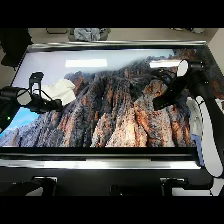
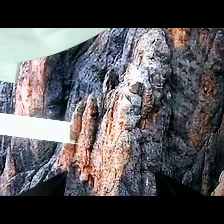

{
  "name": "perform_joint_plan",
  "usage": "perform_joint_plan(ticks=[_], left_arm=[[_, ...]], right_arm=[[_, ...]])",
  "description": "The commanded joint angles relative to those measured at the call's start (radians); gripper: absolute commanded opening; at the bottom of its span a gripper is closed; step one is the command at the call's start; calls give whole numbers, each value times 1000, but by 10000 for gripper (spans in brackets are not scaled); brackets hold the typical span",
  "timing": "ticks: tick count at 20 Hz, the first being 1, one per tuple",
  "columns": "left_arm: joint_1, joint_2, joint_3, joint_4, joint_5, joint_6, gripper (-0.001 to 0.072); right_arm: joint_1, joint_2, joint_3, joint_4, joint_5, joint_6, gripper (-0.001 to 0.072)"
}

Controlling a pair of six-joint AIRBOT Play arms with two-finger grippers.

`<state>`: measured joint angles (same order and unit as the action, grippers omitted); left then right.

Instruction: Fold the shirts.

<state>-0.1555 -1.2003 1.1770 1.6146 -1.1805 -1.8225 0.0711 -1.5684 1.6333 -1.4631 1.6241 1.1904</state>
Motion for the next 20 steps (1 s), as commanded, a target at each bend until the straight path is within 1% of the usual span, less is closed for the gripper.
perform_joint_plan(ticks=[1, 16, 18, 20], left_arm=[[0, 0, 0, 0, 0, 0, 659], [0, 0, 0, 0, 2, -1, 659], [-2, -2, 0, -1, 29, -22, 659], [-2, -7, 0, -1, 97, -22, 659]], right_arm=[[1, 0, 0, 0, 0, 0, 530], [1, 0, 0, 0, 0, 0, 530], [1, 0, 0, 0, 0, 0, 530], [1, 0, 0, 0, -17, 0, 531]])
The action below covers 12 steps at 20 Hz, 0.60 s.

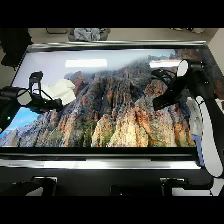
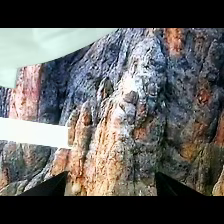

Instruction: Fold the shirts.

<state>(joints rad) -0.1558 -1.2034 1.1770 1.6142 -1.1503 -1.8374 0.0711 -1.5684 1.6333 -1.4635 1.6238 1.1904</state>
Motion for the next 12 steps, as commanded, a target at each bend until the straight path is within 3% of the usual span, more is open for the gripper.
perform_joint_plan(ticks=[1, 5, 9, 10, 12], left_arm=[[-2, -6, 0, 0, 107, -7, 659], [-2, -6, 0, 0, 283, -3, 660], [28, -71, 23, 27, 613, 15, 658], [73, -125, 79, 26, 594, 12, 663], [209, -271, 267, -57, 412, 12, 666]], right_arm=[[1, 0, 0, -1, -59, 0, 531], [1, 0, 0, -15, -198, 0, 567], [1, -1, 0, -15, -286, -1, 567], [1, -1, 0, -15, -294, -1, 567], [1, -1, 0, -15, -295, 0, 567]])
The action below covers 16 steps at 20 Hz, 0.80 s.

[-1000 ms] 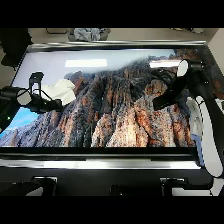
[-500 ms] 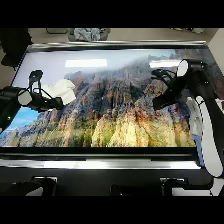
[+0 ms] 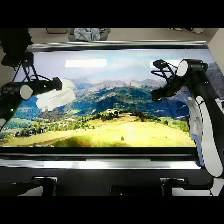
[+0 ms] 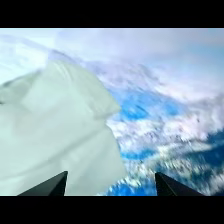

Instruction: Fold the shirts.

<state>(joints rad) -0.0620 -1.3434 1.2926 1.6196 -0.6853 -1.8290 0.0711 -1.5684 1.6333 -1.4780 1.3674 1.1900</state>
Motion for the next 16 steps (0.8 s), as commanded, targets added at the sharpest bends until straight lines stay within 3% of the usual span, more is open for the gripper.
perform_joint_plan(ticks=[1, 4, 6, 9, 14, 15, 16], left_arm=[[203, -218, 266, -182, -185, 3, 689], [423, -443, 473, -537, -480, 3, 720], [500, -525, 483, -612, -557, 4, 720], [502, -601, 483, -615, -517, 37, 720], [423, -677, 483, -757, -309, 145, 720], [410, -687, 483, -768, -296, 157, 657], [403, -692, 483, -768, -309, 158, 84]], right_arm=[[1, -1, 0, 1, -33, 0, 567], [1, -1, 0, 0, -42, 0, 565], [1, -1, 0, 1, -44, 0, 565], [1, -1, 0, 3, -46, 0, 558], [1, -1, 0, 5, -58, 0, 557], [1, -1, 0, 12, -57, 0, 556], [1, -1, 0, 33, -58, 0, 556]])
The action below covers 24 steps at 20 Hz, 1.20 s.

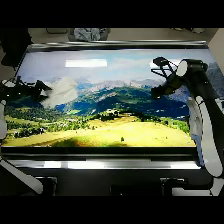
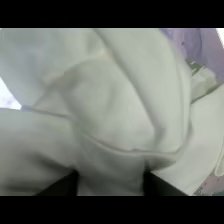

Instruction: Fold the shirts.

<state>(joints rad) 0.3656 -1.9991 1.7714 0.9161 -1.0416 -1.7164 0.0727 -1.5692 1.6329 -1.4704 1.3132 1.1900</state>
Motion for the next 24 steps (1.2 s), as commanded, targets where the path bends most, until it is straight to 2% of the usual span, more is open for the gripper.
perform_joint_plan(ticks=[1, 3, 7, 10, 14, 18, 21, 22, 24], left_arm=[[-31, -33, 5, -64, 39, 68, 32], [-33, 5, 7, -111, 39, 100, 31], [-67, 240, 56, -238, 2, 390, 30], [-146, 510, 55, -247, -90, 535, 30], [-332, 800, 53, -243, -125, 542, 30], [-548, 920, -56, -187, -177, 484, 30], [-734, 934, -312, -96, -188, 480, 30], [-793, 931, -424, -79, -158, 499, 30], [-891, 918, -667, -69, -34, 562, 31]], right_arm=[[0, 0, 0, 49, -5, 0, 556], [-1, 3, 1, 51, -10, -2, 556], [-1, 82, 13, -57, -22, -57, 559], [-1, 215, 55, -178, -27, -57, 560], [-1, 451, 65, -253, -19, -57, 559], [-1, 632, 65, -252, 127, -57, 559], [-1, 673, 61, -250, 357, -56, 559], [-1, 673, 45, -250, 417, -56, 559], [-1, 673, -26, -240, 443, -56, 559]])
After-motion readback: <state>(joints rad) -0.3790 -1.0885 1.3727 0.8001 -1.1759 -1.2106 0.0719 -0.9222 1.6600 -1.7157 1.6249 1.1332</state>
